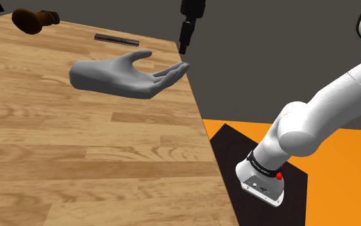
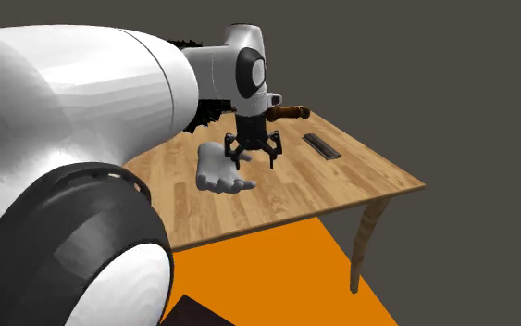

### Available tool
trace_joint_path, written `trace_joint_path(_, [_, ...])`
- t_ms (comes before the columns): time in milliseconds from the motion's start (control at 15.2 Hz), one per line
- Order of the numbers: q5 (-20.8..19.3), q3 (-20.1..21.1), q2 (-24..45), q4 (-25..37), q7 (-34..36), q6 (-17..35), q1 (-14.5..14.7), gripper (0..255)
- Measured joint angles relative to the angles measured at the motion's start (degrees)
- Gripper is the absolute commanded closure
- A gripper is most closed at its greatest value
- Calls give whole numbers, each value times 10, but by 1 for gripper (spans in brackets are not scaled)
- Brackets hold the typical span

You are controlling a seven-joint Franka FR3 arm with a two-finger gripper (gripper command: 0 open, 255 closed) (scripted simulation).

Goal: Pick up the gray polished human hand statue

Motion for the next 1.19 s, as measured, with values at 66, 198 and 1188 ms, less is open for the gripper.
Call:
trace_joint_path(66, [-8,3,24,28,-16,-9,3,0])
trace_joint_path(198, [-25,15,76,73,-39,-11,13,0])
trace_joint_path(1188, [-111,61,275,251,-136,-29,61,0])
